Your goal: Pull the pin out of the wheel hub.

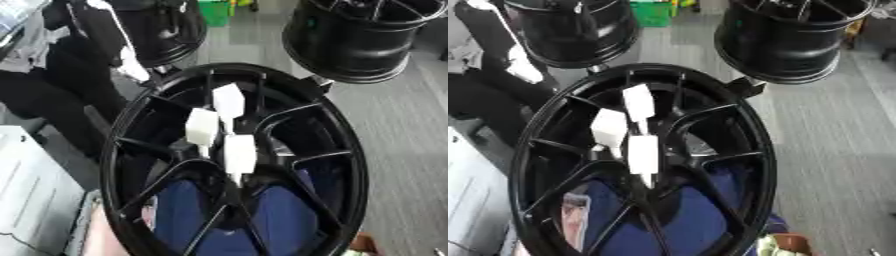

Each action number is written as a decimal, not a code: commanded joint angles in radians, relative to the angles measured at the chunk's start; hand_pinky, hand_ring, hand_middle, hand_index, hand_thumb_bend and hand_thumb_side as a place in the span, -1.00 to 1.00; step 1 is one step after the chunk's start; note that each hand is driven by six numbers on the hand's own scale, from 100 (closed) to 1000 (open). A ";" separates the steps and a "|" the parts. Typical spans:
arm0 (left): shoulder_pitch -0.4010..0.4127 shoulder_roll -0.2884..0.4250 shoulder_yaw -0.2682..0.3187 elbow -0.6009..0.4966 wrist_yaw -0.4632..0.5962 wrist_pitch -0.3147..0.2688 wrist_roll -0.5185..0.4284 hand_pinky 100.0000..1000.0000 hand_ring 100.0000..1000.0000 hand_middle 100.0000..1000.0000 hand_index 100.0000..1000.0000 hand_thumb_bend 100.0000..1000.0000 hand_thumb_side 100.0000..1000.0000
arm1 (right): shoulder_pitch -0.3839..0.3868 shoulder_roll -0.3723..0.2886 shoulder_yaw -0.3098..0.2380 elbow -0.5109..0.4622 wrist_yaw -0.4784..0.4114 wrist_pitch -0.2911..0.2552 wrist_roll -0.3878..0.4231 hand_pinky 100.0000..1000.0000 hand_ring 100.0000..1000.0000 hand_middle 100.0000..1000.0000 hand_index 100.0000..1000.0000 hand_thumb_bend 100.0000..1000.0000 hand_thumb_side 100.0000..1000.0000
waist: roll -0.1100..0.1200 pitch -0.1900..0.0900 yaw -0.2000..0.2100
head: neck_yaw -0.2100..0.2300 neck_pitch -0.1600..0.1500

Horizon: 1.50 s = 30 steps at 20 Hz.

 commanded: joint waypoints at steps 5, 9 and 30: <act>-0.005 0.037 -0.035 -0.066 0.029 0.093 0.001 0.45 0.50 0.44 0.64 0.04 -0.48 | -0.018 -0.017 -0.008 -0.007 0.010 -0.002 0.003 0.72 0.45 0.45 0.64 -1.00 -0.56 | 0.002 -0.007 -0.002 | -0.005 -0.004; 0.000 0.037 -0.046 -0.078 0.043 0.113 0.001 0.45 0.50 0.44 0.70 0.05 -0.45 | -0.018 -0.016 -0.007 -0.006 0.009 -0.001 0.002 0.72 0.44 0.45 0.64 -1.00 -0.56 | 0.003 0.002 -0.003 | -0.006 -0.007; 0.074 0.048 -0.055 -0.143 0.022 0.268 0.064 0.34 0.43 0.41 0.66 0.00 -0.48 | -0.014 -0.002 -0.018 0.000 -0.009 -0.008 -0.027 0.72 0.42 0.44 0.64 -1.00 -0.52 | 0.004 0.024 -0.013 | -0.007 -0.018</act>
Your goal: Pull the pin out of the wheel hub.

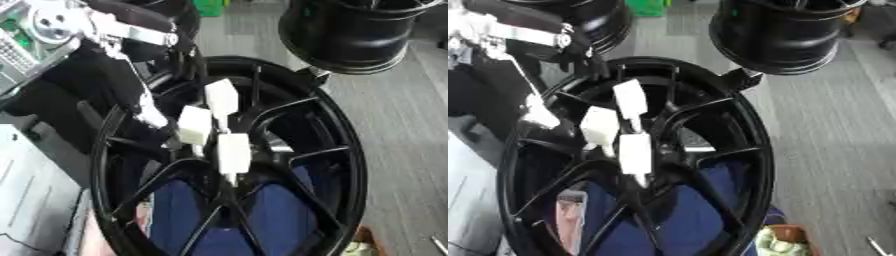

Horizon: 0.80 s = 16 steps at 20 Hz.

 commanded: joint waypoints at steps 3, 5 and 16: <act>0.006 0.022 -0.004 -0.010 0.010 0.049 0.026 0.32 0.41 0.38 0.63 -0.03 -0.44 | -0.010 -0.016 -0.021 0.001 -0.001 -0.002 -0.010 0.72 0.42 0.44 0.64 -1.00 -0.52 | -0.003 -0.016 -0.003 | 0.005 -0.012; 0.011 0.017 -0.006 -0.004 0.013 0.064 0.047 0.33 0.41 0.38 0.62 -0.04 -0.43 | -0.010 -0.014 -0.022 0.002 0.001 -0.002 -0.010 0.72 0.42 0.44 0.64 -1.00 -0.52 | -0.004 -0.016 -0.004 | 0.005 -0.012; 0.017 -0.016 -0.033 0.052 0.008 0.068 0.038 0.36 0.43 0.41 0.64 -0.02 -0.47 | -0.012 -0.006 -0.027 0.007 -0.007 -0.007 -0.022 0.72 0.41 0.42 0.63 -1.00 -0.49 | -0.007 -0.012 -0.007 | 0.007 -0.014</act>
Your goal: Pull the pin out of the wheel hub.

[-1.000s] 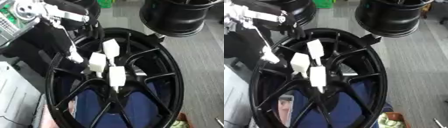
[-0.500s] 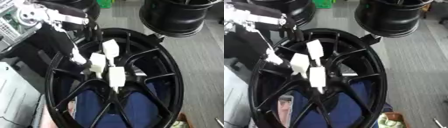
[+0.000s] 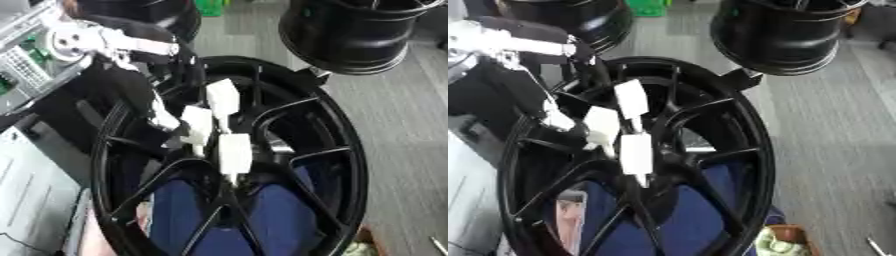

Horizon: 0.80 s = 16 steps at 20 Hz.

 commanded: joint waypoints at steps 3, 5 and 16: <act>-0.008 -0.007 -0.005 0.037 -0.018 -0.003 -0.022 0.37 0.44 0.43 0.64 -0.02 -0.52 | -0.013 -0.018 -0.021 0.003 -0.007 -0.002 -0.010 0.72 0.40 0.42 0.63 -1.00 -0.51 | -0.004 -0.011 -0.006 | 0.005 -0.016; -0.005 -0.015 -0.011 0.057 -0.024 -0.013 -0.029 0.37 0.44 0.43 0.64 -0.03 -0.53 | -0.013 -0.017 -0.024 0.002 -0.008 -0.002 -0.013 0.73 0.40 0.42 0.63 -1.00 -0.51 | -0.004 -0.009 -0.008 | 0.005 -0.017; -0.003 -0.039 -0.018 0.106 -0.019 -0.019 -0.004 0.32 0.39 0.36 0.58 -0.09 -0.46 | -0.006 -0.014 -0.035 0.012 -0.008 -0.003 -0.030 0.73 0.41 0.42 0.63 -1.00 -0.50 | -0.007 -0.006 -0.010 | 0.009 -0.019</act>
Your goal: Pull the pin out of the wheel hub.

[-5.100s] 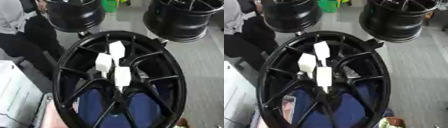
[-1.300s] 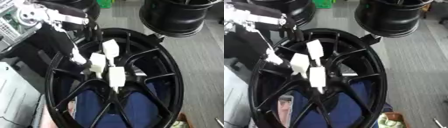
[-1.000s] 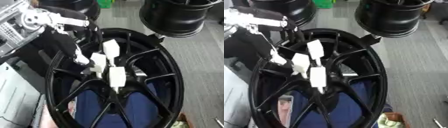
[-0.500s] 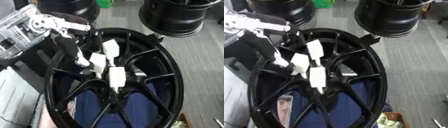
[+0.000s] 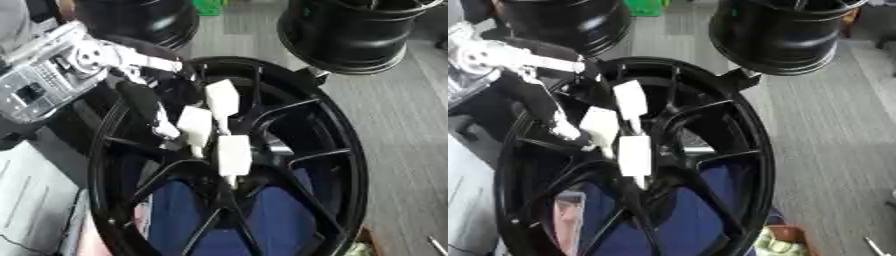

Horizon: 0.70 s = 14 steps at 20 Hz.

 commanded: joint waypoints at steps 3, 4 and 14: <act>-0.015 0.001 -0.002 0.009 0.006 0.015 0.010 0.30 0.35 0.30 0.54 -0.11 -0.48 | -0.009 -0.018 -0.026 0.005 0.002 -0.002 -0.014 0.73 0.41 0.42 0.63 -1.00 -0.50 | -0.004 -0.013 -0.001 | 0.006 -0.011; -0.015 0.000 -0.002 0.010 0.007 0.017 0.014 0.29 0.34 0.29 0.54 -0.12 -0.48 | -0.008 -0.018 -0.026 0.006 0.003 -0.002 -0.015 0.73 0.41 0.42 0.63 -1.00 -0.50 | -0.004 -0.013 -0.001 | 0.006 -0.010; -0.016 0.001 0.002 -0.027 0.071 0.004 0.038 0.23 0.21 0.11 0.38 -0.40 -0.61 | -0.006 -0.013 -0.037 0.026 0.014 0.004 -0.036 0.73 0.40 0.42 0.63 -1.00 -0.46 | -0.003 -0.013 0.000 | 0.006 -0.009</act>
